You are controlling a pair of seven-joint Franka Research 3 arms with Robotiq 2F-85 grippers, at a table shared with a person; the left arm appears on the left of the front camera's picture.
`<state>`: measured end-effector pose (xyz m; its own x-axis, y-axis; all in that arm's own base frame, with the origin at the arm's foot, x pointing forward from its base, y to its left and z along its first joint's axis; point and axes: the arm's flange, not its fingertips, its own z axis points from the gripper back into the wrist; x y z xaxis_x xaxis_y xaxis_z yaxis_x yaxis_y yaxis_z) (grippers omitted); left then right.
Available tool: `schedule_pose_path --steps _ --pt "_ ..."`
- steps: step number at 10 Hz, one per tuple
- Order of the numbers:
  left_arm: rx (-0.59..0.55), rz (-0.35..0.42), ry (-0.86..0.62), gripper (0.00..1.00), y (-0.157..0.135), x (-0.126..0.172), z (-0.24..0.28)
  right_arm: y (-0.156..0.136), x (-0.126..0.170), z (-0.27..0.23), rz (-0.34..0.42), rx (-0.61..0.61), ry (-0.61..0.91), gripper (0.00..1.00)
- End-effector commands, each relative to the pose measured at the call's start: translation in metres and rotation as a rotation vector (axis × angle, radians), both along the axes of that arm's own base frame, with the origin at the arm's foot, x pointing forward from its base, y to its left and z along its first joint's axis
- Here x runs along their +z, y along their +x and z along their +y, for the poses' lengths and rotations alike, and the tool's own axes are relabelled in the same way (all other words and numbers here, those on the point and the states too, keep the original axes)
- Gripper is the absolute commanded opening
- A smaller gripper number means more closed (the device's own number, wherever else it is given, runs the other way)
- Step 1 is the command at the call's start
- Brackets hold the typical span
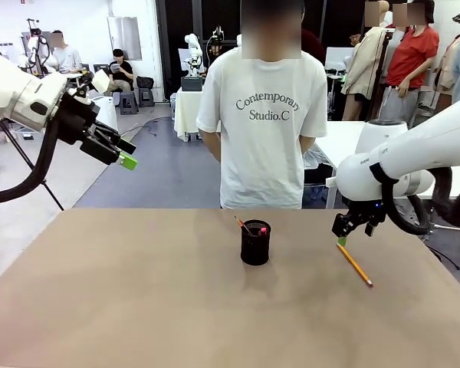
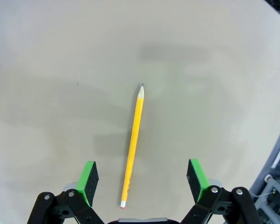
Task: Place the pens into the pen holder.
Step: Pick up a writing instrument from the table and place it into the Pen holder.
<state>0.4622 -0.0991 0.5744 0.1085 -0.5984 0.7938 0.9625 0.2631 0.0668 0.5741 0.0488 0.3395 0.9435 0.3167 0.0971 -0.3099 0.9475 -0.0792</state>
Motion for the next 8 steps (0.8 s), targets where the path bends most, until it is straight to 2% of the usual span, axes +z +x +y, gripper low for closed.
schedule_pose_path --steps 1,5,8 --pt "0.008 0.0 0.0 1.0 -0.001 0.001 0.002 0.015 -0.004 0.005 0.019 -0.043 -0.02 1.0" --pt "0.008 0.0 0.0 1.0 -0.001 0.001 0.002 0.032 -0.026 0.008 0.082 -0.086 -0.019 1.0" --pt "0.008 0.0 0.0 1.0 -0.001 0.001 0.002 0.043 -0.034 0.009 0.088 -0.095 -0.009 1.0"
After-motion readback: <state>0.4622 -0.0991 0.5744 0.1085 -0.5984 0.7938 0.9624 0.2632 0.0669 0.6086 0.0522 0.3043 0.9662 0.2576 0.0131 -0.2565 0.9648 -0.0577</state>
